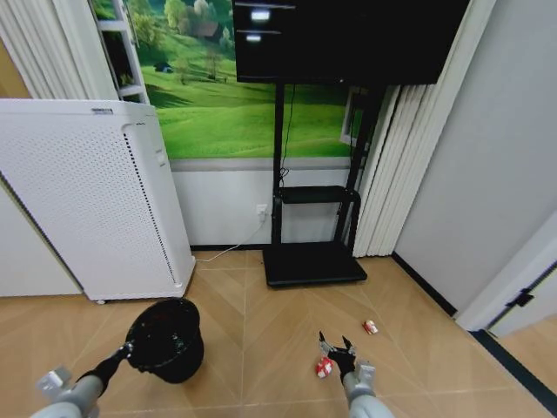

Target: Pick up the trash bin and place the garbage on the floor into it.

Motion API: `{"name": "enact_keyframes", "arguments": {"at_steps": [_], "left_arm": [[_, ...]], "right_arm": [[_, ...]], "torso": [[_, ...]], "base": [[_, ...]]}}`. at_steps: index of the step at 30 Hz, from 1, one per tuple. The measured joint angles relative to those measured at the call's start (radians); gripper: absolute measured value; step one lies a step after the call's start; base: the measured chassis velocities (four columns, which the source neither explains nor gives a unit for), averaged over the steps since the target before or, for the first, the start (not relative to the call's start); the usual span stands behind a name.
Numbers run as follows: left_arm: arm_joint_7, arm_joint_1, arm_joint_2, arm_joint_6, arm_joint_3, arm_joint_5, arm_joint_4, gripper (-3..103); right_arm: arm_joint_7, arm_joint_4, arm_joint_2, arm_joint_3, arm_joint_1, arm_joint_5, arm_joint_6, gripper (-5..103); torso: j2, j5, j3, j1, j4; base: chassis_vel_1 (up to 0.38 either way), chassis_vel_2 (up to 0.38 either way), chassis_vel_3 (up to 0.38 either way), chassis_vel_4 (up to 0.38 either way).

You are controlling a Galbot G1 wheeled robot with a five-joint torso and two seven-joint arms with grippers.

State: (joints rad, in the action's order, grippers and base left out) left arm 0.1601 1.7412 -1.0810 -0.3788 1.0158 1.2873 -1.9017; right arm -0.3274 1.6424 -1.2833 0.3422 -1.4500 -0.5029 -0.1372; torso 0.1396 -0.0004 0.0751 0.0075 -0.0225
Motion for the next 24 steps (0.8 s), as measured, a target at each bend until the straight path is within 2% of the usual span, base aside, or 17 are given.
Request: {"name": "enact_keyframes", "arguments": {"at_steps": [5, 9, 12, 24], "left_arm": [[-0.049, 0.044, -0.024, -0.003, 0.004, -0.014, -0.016, 7], [-0.067, 0.060, -0.034, -0.003, -0.007, -0.032, -0.029, 7], [-0.089, 0.065, -0.037, -0.004, -0.031, -0.059, -0.043, 7], [-0.079, 0.054, -0.047, -0.008, -0.123, -0.146, -0.097, 7]], "right_arm": [[-0.026, -0.151, -0.029, -0.011, 0.049, 0.020, -0.002, 91], [-0.001, -0.214, -0.043, -0.012, 0.068, 0.038, 0.023, 89], [0.022, -0.275, -0.059, -0.012, 0.092, 0.091, 0.045, 95], [0.044, -0.388, -0.082, -0.038, 0.129, 0.162, 0.048, 97]], "torso": [[0.000, 0.0004, 0.000, 0.000, -0.0004], [0.000, 0.0005, 0.000, 0.000, -0.0005], [0.000, 0.0005, 0.000, 0.000, -0.0003], [0.000, 0.0005, 0.000, 0.000, -0.0004]], "base": [[0.000, 0.000, 0.000, 0.000], [0.000, 0.000, 0.000, 0.000], [0.000, 0.000, 0.000, 0.000], [0.000, 0.000, 0.000, 0.000]]}}
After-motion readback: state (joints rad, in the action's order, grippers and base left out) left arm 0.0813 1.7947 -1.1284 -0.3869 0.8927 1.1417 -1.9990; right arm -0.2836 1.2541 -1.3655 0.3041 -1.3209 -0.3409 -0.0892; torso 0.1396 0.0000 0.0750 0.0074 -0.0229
